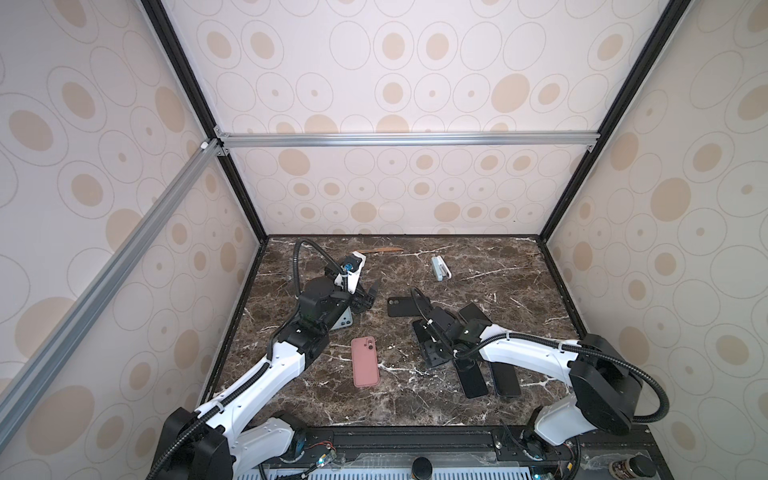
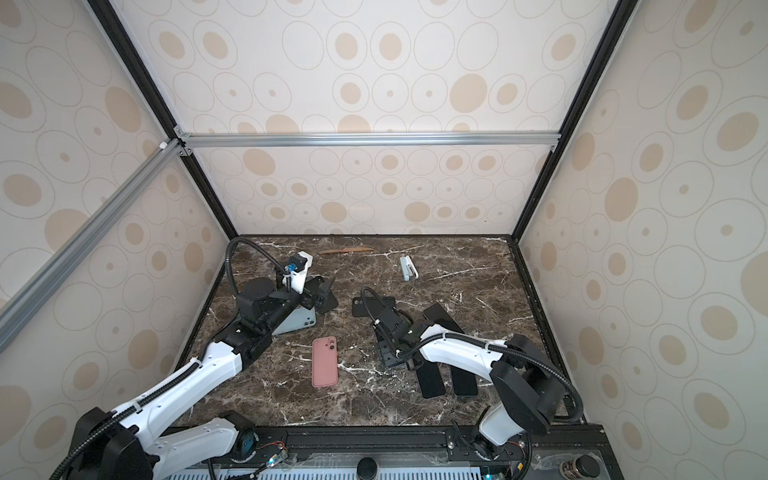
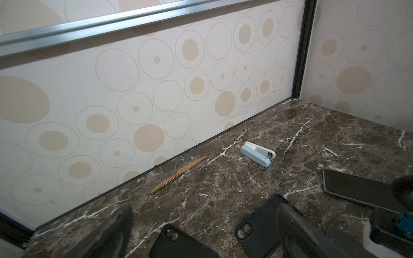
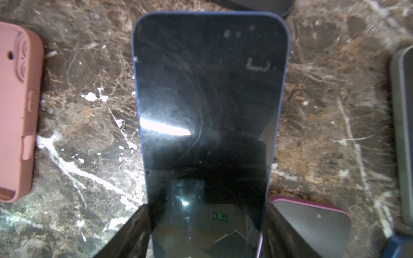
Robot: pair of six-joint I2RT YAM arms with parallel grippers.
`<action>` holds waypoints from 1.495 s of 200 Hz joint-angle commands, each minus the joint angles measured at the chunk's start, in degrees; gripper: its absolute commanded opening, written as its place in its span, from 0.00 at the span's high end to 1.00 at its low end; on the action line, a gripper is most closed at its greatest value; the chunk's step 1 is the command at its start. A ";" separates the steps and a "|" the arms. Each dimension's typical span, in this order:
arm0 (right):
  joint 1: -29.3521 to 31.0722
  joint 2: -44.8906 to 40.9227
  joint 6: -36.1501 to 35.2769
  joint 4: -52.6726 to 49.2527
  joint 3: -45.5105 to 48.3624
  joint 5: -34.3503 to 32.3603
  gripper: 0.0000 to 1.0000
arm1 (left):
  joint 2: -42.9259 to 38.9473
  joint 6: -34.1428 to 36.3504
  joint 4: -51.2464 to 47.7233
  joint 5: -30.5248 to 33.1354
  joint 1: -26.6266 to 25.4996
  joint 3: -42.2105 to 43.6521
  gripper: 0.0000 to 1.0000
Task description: Put the phone into the phone case
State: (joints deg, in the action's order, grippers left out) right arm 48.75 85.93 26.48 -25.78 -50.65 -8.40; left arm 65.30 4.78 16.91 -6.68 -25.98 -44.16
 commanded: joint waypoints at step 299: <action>0.12 -15.47 -19.09 17.18 2.11 3.35 0.43 | 31.85 -14.10 -51.10 -43.99 -1.58 -36.87 0.58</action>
State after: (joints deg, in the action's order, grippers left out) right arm 48.75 70.54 8.47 -11.11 -46.17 -5.28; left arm 95.66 -13.26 -29.74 -48.60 -27.07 -78.13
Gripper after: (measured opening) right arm 0.719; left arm 0.453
